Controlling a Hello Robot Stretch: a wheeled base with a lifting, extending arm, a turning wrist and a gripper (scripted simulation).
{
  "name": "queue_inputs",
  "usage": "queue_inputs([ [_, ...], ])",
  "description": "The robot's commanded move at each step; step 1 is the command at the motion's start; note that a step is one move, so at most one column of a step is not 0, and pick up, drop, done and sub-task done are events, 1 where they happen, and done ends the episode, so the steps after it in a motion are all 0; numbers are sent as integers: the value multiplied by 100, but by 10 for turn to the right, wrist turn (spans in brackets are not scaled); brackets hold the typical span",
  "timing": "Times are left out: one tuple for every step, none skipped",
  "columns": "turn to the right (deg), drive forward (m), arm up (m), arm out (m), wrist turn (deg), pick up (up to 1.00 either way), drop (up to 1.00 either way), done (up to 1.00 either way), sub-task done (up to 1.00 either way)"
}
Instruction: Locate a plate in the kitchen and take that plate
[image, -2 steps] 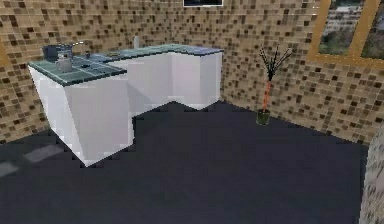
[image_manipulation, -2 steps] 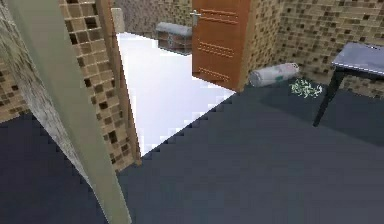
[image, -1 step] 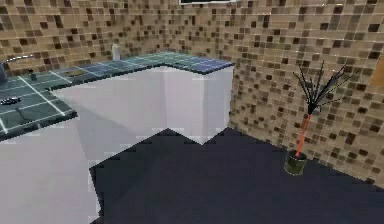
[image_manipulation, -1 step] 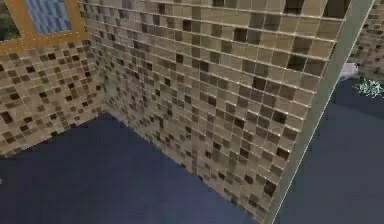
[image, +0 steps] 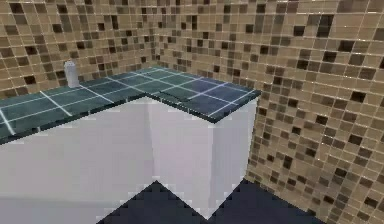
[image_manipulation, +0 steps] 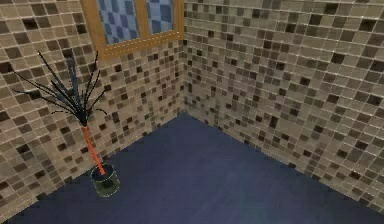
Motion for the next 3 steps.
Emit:
queue_inputs([
  [0, 35, 0, 0, 0, 0, 0, 0, 0],
  [-450, 0, 0, 0, 0, 0, 0, 0, 0],
  [-450, 0, 0, 0, 0, 0, 0, 0, 0],
])
